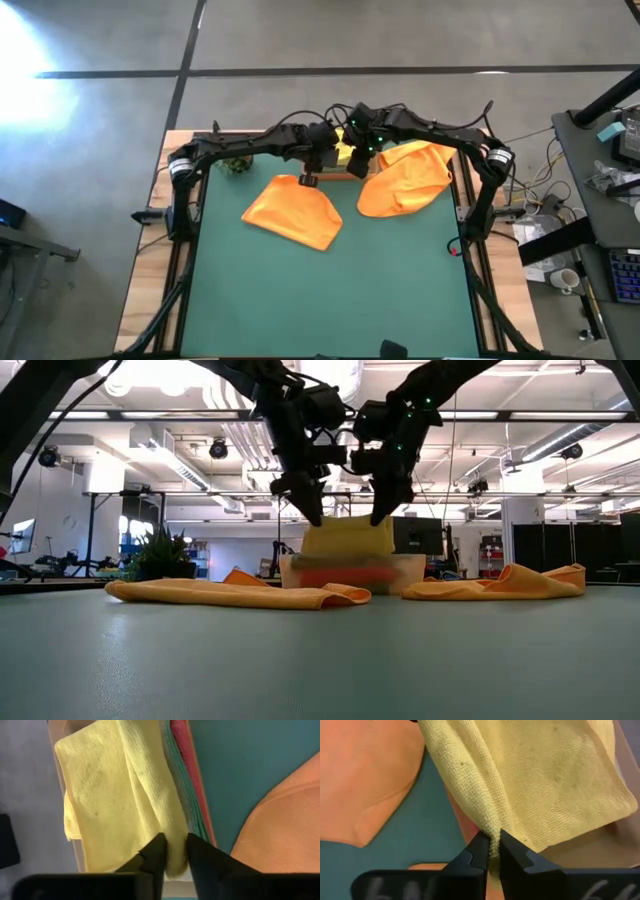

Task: Fold microfiber towels
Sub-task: Stack the yellow microfiber towel on top of the green microfiber towel in the orange bin

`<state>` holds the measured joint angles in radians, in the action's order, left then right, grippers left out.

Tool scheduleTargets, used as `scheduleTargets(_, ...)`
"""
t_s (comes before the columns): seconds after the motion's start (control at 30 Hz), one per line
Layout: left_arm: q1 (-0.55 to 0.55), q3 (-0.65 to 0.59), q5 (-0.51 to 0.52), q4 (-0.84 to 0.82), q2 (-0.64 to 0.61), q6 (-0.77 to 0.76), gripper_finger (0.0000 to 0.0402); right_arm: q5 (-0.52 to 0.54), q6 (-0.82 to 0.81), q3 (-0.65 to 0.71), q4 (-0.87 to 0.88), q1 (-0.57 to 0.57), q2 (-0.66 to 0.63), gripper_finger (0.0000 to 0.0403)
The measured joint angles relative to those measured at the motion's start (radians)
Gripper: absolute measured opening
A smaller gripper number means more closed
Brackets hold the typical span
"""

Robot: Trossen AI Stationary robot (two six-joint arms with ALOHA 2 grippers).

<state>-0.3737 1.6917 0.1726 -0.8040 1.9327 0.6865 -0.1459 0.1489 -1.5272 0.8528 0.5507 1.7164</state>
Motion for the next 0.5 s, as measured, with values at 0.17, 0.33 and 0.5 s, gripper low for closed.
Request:
scheduleTargets(0.17,0.0,0.0,0.019,0.008,0.0,-0.001,0.0128,0.0,-0.01,0.0,-0.005,0.0,0.0,0.0059)
scheduleTargets(0.33,0.0,0.006,0.199,0.004,0.0,-0.001,0.0175,0.019,-0.019,-0.002,0.005,0.0,-0.003,0.0119)
scheduleTargets(0.5,0.0,0.01,0.356,-0.03,-0.014,-0.001,0.0184,0.018,-0.017,-0.055,0.113,0.0,-0.008,0.0164)
